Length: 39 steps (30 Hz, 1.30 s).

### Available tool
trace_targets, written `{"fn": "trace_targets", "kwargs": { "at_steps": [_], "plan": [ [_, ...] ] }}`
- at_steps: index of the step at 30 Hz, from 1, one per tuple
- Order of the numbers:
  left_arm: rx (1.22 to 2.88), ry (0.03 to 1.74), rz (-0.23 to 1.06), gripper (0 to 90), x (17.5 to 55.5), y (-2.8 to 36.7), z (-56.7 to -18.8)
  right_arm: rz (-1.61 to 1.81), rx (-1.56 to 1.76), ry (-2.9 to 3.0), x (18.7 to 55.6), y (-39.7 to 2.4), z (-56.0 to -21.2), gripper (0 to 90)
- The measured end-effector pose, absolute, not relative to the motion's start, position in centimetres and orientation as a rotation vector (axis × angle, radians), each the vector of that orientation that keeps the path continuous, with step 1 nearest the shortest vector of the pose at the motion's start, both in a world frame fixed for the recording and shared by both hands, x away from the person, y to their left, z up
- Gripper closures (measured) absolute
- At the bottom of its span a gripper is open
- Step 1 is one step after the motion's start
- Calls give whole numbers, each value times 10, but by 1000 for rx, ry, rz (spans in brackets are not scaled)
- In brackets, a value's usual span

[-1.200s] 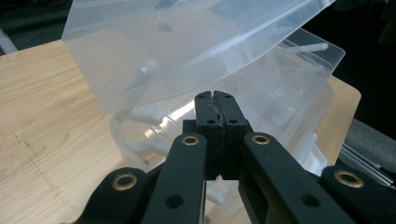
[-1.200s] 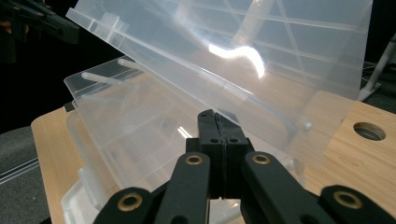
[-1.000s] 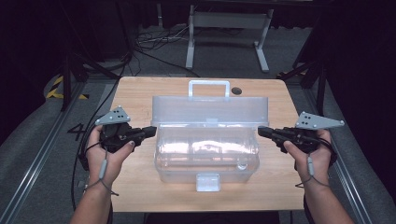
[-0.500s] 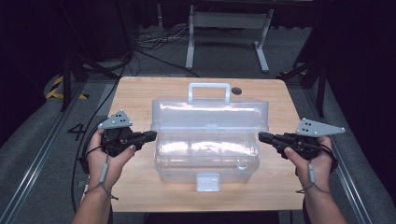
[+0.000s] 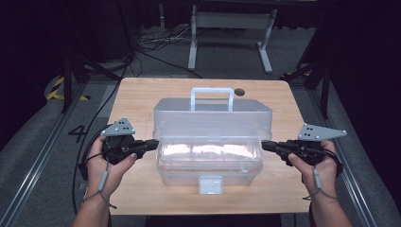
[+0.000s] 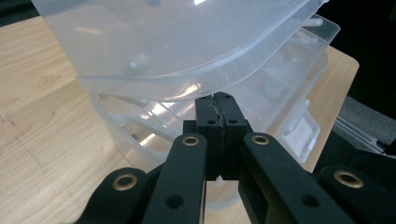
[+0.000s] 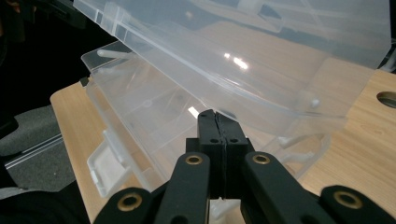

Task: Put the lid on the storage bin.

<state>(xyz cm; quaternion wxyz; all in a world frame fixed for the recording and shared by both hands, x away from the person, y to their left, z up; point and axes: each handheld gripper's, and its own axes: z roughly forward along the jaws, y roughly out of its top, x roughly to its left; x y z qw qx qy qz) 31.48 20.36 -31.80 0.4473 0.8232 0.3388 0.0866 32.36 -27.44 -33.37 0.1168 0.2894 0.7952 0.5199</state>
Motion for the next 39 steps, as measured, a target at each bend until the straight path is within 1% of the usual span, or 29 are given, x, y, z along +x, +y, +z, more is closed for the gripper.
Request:
{"fn": "trace_targets", "kwargs": {
  "at_steps": [20, 39],
  "plan": [
    [2151, 809, 139, 898, 311, 200, -321, 1428, 865, 2462, 320, -276, -338, 900],
    [2198, 840, 84, 898, 313, 204, -329, 1323, 887, 2544, 322, -278, -344, 900]
  ]
}}
